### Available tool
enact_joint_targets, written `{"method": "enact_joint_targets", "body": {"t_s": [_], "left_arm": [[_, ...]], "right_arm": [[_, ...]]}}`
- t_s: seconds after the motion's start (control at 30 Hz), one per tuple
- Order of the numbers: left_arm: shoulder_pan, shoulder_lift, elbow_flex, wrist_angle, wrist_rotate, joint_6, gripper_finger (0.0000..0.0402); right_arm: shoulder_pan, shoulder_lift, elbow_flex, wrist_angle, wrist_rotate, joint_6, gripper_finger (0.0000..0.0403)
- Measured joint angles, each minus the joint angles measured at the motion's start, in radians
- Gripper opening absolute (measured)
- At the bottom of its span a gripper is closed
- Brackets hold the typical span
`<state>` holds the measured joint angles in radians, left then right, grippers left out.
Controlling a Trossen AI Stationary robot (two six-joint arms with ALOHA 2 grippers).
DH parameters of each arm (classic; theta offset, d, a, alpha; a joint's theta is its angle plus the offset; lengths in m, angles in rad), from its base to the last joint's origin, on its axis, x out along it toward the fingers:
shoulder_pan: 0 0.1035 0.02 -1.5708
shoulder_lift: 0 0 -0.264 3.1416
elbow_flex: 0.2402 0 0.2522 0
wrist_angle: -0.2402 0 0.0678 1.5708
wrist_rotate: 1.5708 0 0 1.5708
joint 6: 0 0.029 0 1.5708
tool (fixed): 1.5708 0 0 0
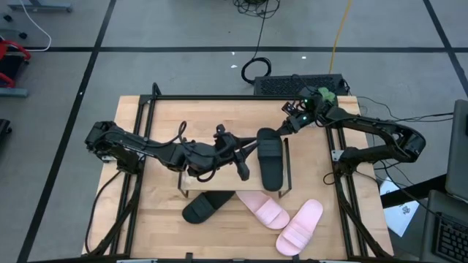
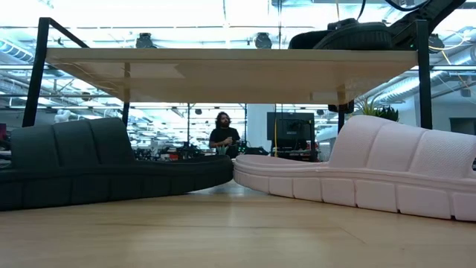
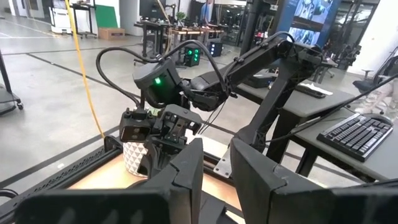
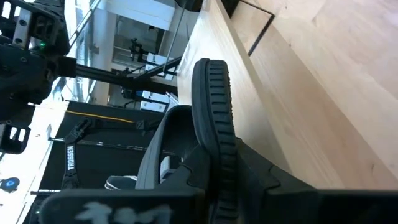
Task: Pick and place slides into the shelf
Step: Put the left black slipper on the shelf
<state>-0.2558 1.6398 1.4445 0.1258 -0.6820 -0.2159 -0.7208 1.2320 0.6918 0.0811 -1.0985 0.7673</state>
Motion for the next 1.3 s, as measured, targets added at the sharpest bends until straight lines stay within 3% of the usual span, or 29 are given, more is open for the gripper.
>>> {"method": "enact_joint_targets", "body": {"t_s": [0.47, 0.6, 0.77, 1.3], "left_arm": [[0.0, 0.0, 0.0, -0.019, 0.0, -0.001, 0.0081], [0.0, 0.0, 0.0, -0.021, 0.0, -0.002, 0.0081], [0.0, 0.0, 0.0, -0.025, 0.0, 0.008, 0.0081], [0.0, 0.0, 0.0, -0.025, 0.0, 0.011, 0.0081]], "right_arm": [[-0.002, -0.019, 0.0, -0.021, -0.001, 0.003, 0.003], [-0.015, -0.055, 0.0, -0.106, 0.002, -0.034, 0.003], [-0.02, -0.105, 0.0, -0.21, 0.054, -0.103, 0.003], [0.023, -0.123, 0.0, -0.249, 0.159, -0.169, 0.003]]}}
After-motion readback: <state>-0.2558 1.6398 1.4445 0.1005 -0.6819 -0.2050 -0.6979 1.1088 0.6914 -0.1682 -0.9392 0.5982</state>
